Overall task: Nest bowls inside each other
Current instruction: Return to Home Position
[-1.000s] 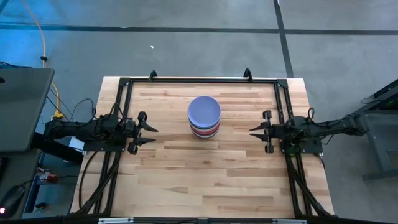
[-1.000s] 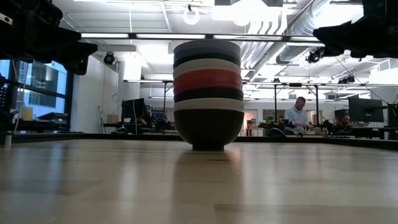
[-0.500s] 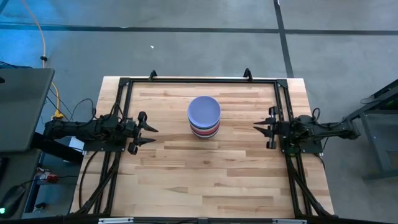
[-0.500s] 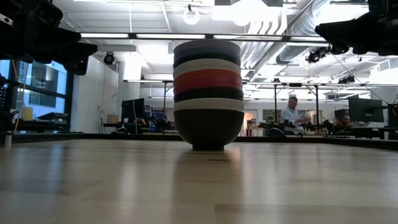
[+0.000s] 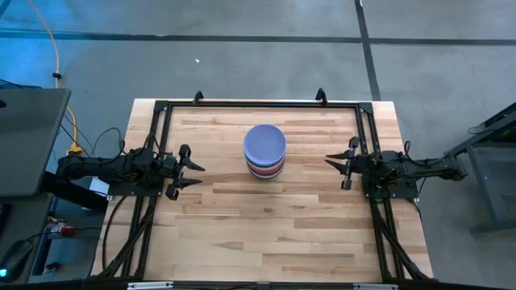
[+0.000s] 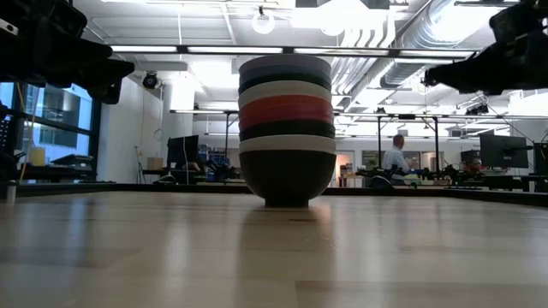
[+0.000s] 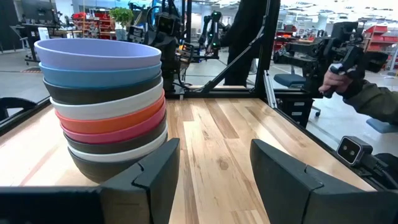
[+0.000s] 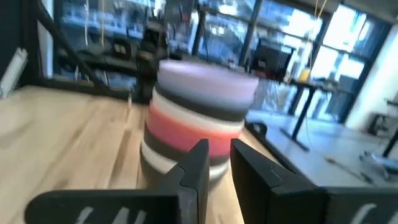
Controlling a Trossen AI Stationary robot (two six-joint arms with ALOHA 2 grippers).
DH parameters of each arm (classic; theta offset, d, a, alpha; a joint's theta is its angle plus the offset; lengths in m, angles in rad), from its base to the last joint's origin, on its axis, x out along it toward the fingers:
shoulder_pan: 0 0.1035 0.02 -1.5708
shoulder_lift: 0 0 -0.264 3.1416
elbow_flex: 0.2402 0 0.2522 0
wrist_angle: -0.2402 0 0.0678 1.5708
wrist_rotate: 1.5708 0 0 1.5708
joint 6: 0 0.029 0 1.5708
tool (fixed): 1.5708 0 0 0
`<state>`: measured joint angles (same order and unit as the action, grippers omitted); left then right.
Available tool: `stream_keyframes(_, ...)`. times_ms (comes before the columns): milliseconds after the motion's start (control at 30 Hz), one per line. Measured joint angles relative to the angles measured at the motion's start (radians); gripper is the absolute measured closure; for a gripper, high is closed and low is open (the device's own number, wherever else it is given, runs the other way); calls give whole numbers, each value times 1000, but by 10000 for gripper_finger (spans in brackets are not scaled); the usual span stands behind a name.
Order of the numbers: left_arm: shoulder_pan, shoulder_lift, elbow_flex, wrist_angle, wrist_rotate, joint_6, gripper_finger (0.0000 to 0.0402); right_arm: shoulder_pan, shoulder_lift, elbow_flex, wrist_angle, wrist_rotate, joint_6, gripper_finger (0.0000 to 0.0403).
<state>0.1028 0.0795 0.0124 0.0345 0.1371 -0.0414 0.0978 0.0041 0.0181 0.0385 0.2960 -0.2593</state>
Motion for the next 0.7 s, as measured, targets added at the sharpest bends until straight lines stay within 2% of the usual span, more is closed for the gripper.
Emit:
stream_keyframes(400, 0, 0, 0, 0, -3, 0, 217, 0, 1, 0, -5, -22, 15, 344)
stream_keyframes(600, 0, 0, 0, 0, -3, 0, 217, 0, 1, 0, -22, -150, 16, 344)
stream_keyframes(700, 0, 0, 0, 0, -3, 0, 217, 0, 1, 0, -26, -171, 16, 344)
